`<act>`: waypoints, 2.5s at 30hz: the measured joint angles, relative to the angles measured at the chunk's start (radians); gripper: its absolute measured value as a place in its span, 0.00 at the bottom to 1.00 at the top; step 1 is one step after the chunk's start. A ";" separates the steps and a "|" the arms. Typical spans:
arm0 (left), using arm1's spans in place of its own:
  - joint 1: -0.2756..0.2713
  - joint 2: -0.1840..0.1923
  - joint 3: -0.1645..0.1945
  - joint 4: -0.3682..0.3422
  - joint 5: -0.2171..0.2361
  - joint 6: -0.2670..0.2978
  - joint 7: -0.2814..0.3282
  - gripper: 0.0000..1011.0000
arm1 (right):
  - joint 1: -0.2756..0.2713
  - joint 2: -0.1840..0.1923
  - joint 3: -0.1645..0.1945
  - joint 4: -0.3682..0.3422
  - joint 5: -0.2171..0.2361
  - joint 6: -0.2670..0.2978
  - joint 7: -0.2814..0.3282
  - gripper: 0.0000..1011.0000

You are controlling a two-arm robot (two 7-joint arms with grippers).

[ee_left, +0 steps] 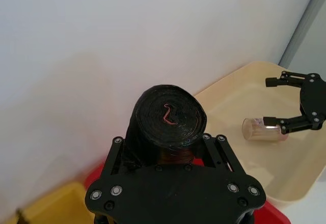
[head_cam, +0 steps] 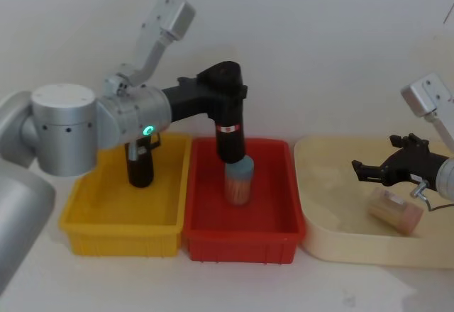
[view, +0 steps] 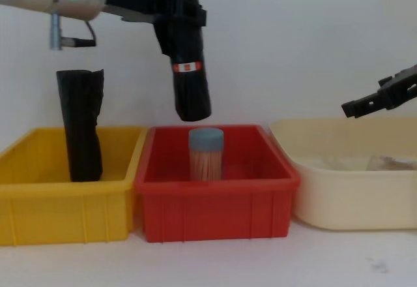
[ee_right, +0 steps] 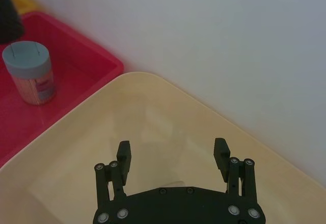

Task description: Pick up the garbage bag with the one hand and transfer it to the other hand.

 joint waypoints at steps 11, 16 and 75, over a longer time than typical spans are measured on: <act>-0.062 -0.053 0.052 0.132 0.041 -0.097 0.001 0.48 | 0.000 0.000 0.000 0.000 0.000 0.000 0.000 0.99; -0.077 -0.069 0.065 0.168 0.055 -0.127 0.008 0.48 | 0.000 -0.001 0.000 0.000 0.000 0.000 0.000 0.99; -0.111 -0.103 0.091 0.247 0.085 -0.191 0.021 0.48 | 0.303 -0.383 -0.088 0.633 0.104 -0.463 0.248 0.99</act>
